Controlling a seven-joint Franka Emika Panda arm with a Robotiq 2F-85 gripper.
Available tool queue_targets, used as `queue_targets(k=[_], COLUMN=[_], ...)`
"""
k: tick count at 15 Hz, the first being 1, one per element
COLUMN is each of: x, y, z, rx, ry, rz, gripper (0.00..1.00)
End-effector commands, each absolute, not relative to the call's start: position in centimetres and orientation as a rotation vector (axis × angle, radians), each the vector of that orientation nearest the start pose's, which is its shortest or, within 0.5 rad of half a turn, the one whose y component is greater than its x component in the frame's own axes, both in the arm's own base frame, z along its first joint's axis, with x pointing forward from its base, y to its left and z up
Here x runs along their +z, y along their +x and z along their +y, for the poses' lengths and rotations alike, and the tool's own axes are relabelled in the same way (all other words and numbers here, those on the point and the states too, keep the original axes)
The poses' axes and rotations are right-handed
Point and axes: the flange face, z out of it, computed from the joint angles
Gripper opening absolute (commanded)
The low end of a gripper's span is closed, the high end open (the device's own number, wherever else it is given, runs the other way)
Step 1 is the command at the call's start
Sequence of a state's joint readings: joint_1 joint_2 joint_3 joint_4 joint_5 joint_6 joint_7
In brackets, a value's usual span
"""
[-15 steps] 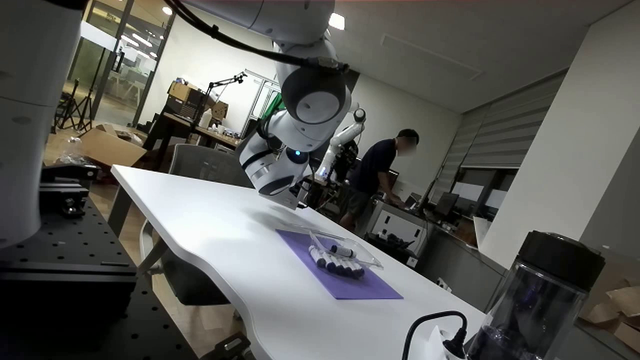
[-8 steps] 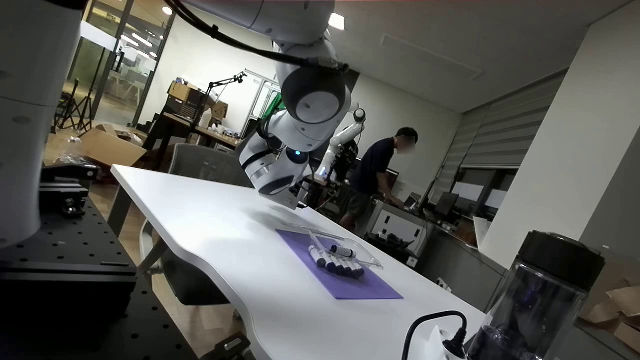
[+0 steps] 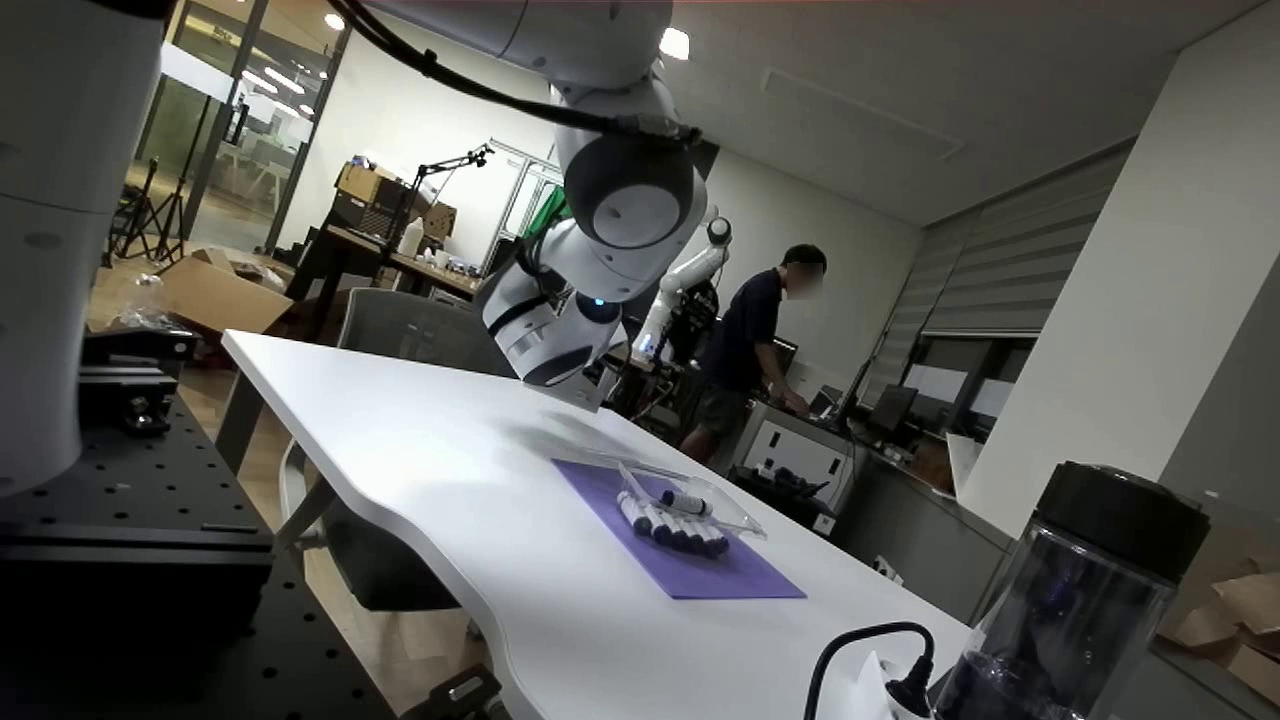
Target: Remove one bottle from the clear box and close it
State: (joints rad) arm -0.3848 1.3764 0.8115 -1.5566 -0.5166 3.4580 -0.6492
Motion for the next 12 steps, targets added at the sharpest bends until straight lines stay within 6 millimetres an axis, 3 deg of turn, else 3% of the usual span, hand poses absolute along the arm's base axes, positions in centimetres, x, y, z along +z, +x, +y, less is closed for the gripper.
queue_targets(k=[1,12], x=[11.8,9.7], y=[68.7,69.2], z=[18.7,18.8], rx=[-1.379,-1.370], ry=[-2.227,-2.211], rz=[-0.893,-0.924], gripper=[0.07,0.07])
